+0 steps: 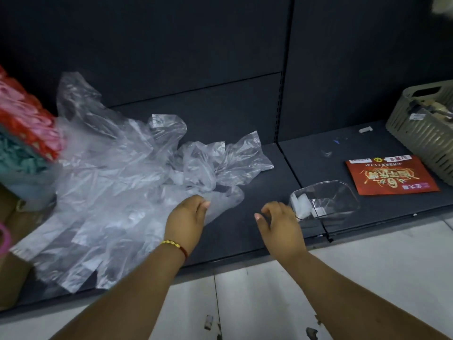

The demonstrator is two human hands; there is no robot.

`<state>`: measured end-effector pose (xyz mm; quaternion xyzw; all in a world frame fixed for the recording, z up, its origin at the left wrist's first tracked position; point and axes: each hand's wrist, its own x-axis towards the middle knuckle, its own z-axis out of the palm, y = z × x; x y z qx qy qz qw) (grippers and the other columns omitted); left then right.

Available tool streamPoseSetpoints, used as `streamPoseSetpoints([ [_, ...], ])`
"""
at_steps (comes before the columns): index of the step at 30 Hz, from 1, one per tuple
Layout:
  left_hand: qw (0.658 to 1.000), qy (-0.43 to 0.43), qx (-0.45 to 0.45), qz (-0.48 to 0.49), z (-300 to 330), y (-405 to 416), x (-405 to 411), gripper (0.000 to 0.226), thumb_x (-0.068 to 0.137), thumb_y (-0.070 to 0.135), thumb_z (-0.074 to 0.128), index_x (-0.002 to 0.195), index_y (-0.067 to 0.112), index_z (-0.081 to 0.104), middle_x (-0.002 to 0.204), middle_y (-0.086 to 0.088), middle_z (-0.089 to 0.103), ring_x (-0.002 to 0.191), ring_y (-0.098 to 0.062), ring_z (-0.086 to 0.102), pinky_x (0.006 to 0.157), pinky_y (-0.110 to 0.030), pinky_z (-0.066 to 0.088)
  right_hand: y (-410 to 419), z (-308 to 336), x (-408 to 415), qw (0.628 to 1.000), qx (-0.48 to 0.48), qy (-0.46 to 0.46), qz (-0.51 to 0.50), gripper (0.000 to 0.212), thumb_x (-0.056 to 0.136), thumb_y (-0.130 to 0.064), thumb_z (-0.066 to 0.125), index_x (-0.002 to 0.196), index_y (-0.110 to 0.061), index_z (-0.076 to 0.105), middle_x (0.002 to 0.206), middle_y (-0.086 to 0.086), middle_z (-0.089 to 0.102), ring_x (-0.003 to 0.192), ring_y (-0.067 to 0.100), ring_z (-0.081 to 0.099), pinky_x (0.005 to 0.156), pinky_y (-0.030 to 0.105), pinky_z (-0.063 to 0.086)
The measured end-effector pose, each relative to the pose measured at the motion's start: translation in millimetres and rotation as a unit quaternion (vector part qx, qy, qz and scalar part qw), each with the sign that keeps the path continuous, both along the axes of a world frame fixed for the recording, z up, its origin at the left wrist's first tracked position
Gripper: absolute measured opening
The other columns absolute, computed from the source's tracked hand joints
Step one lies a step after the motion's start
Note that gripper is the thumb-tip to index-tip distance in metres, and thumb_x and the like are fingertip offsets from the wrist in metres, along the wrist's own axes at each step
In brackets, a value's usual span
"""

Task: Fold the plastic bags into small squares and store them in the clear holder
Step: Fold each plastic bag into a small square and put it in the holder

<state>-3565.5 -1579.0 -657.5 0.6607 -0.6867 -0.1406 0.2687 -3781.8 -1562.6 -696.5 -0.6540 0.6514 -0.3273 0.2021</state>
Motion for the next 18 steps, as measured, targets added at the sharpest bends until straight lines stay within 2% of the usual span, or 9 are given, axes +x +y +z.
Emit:
streamPoseSetpoints([
  [4,0.997,0.076,-0.025,-0.022,57.2,3.3,6.5,0.024,0.1,0.023,0.051,0.086,0.006,0.059,0.073,-0.006,0.059,0.065,-0.01,0.05,0.06,-0.009,0.037,-3.8,41.5,-3.2,0.991,-0.005,-0.128,-0.024,0.016,0.09,-0.032,0.065,0.096,-0.019,0.055,0.094,-0.006,0.055,0.093,0.018,0.055,0.085,0.037,0.049],
  [6,0.994,0.098,-0.037,-0.033,80.9,8.6,10.8,0.026,0.1,0.027,0.051,0.085,0.008,0.059,0.077,-0.01,0.062,0.067,-0.013,0.051,0.061,-0.012,0.039,-0.2,66.8,-9.9,0.988,-0.028,-0.147,-0.028,0.021,0.088,-0.032,0.069,0.098,-0.021,0.054,0.095,-0.011,0.053,0.097,0.016,0.054,0.083,0.03,0.047],
  [8,0.992,0.108,-0.051,-0.046,102.2,17.2,14.4,0.027,0.099,0.03,0.05,0.087,0.008,0.06,0.081,-0.012,0.063,0.072,-0.015,0.053,0.065,-0.018,0.042,5.1,95.9,-18.6,0.984,-0.091,-0.142,-0.05,0.028,0.085,-0.031,0.072,0.103,-0.019,0.053,0.096,-0.014,0.048,0.1,0.013,0.049,0.084,0.024,0.039],
  [10,0.99,0.111,-0.072,-0.053,120.1,28.8,16.4,0.028,0.099,0.031,0.05,0.089,0.008,0.061,0.084,-0.013,0.063,0.076,-0.018,0.054,0.069,-0.022,0.044,13.0,125.5,-27.0,0.975,-0.153,-0.143,-0.072,0.033,0.085,-0.031,0.071,0.108,-0.016,0.054,0.099,-0.009,0.048,0.101,0.011,0.045,0.085,0.021,0.034],
  [12,0.987,0.111,-0.099,-0.06,136.6,42.2,16.3,0.023,0.099,0.029,0.051,0.09,0.011,0.062,0.086,-0.011,0.064,0.08,-0.02,0.056,0.072,-0.022,0.045,20.6,154.1,-32.5,0.97,-0.173,-0.159,-0.06,0.032,0.088,-0.036,0.066,0.111,-0.017,0.053,0.102,-0.006,0.052,0.1,0.012,0.047,0.083,0.02,0.037],
  [14,0.982,0.12,-0.131,-0.07,151.7,57.8,14.4,0.017,0.098,0.031,0.052,0.089,0.023,0.063,0.086,-0.007,0.065,0.081,-0.017,0.057,0.072,-0.018,0.045,24.7,182.0,-33.7,0.978,-0.1,-0.176,-0.045,0.032,0.092,-0.046,0.058,0.11,-0.02,0.052,0.097,-0.004,0.057,0.094,0.014,0.054,0.078,0.025,0.043],
  [16,0.974,0.128,-0.166,-0.08,166.2,76.0,11.1,0.013,0.097,0.043,0.053,0.086,0.037,0.059,0.089,0.005,0.067,0.084,-0.008,0.059,0.071,-0.009,0.043,28.4,204.5,-31.8,0.98,0.071,-0.18,-0.038,0.042,0.094,-0.058,0.047,0.109,-0.019,0.051,0.094,-0.001,0.059,0.085,0.014,0.057,0.077,0.03,0.044],
  [18,0.968,0.126,-0.199,-0.086,177.1,94.7,8.9,0.015,0.092,0.051,0.048,0.085,0.042,0.058,0.094,0.028,0.064,0.088,0.007,0.059,0.076,-0.003,0.041,34.1,214.3,-32.3,0.937,0.243,-0.248,-0.031,0.049,0.091,-0.065,0.046,0.113,-0.022,0.051,0.1,0.007,0.063,0.087,0.024,0.066,0.087,0.037,0.049],
])
